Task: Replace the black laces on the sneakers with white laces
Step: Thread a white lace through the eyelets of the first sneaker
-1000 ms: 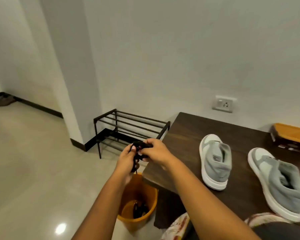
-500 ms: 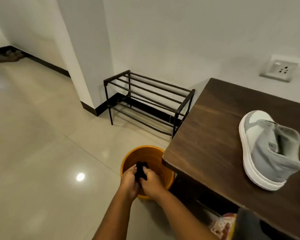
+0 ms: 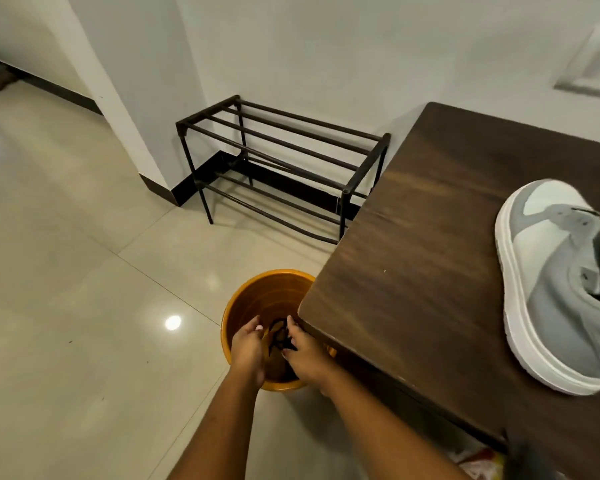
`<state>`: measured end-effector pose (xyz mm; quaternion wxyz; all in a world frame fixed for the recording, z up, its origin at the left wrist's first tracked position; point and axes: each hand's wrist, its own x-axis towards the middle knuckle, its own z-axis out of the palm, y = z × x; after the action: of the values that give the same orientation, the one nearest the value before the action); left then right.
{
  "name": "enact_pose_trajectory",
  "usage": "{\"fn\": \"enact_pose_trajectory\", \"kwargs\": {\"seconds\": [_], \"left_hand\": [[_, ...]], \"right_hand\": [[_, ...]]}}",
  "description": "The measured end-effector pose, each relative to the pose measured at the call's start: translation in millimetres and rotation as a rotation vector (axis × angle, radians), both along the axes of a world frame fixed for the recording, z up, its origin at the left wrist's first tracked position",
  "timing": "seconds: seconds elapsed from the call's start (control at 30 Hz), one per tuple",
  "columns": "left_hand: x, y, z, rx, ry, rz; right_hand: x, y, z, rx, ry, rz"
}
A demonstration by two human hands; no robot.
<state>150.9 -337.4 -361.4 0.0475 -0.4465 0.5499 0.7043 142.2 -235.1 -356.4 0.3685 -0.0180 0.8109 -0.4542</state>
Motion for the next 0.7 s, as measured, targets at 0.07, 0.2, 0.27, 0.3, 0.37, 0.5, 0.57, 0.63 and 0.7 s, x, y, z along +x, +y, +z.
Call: {"fn": "enact_pose_trajectory", "kwargs": {"seconds": [0.07, 0.2, 0.27, 0.3, 0.37, 0.5, 0.57, 0.63, 0.7], "left_hand": [[1, 4, 2, -0.026, -0.012, 0.006], [4, 17, 10, -0.006, 0.009, 0.029], [6, 22, 16, 0.014, 0.027, 0.051], [8, 26, 23, 0.030, 0.046, 0.065], [9, 29, 37, 0.038, 0.079, 0.113], [15, 38, 80, 0.003, 0.172, 0.190], [17, 45, 103, 0.014, 0.227, 0.207], [18, 55, 127, 0.038, 0.281, 0.219], [20, 68, 151, 0.036, 0.330, 0.208]], "right_hand": [[3, 2, 0, 0.028, -0.011, 0.032], [9, 6, 18, -0.025, -0.082, -0.016], [14, 8, 30, -0.056, -0.111, -0.025], [17, 9, 36, -0.064, -0.091, -0.016], [25, 9, 52, -0.079, -0.084, 0.012], [35, 12, 89, -0.062, 0.078, 0.119], [38, 20, 113, -0.032, 0.204, 0.136], [41, 30, 136, -0.024, 0.272, 0.134], [45, 44, 164, -0.006, 0.332, 0.144]]}}
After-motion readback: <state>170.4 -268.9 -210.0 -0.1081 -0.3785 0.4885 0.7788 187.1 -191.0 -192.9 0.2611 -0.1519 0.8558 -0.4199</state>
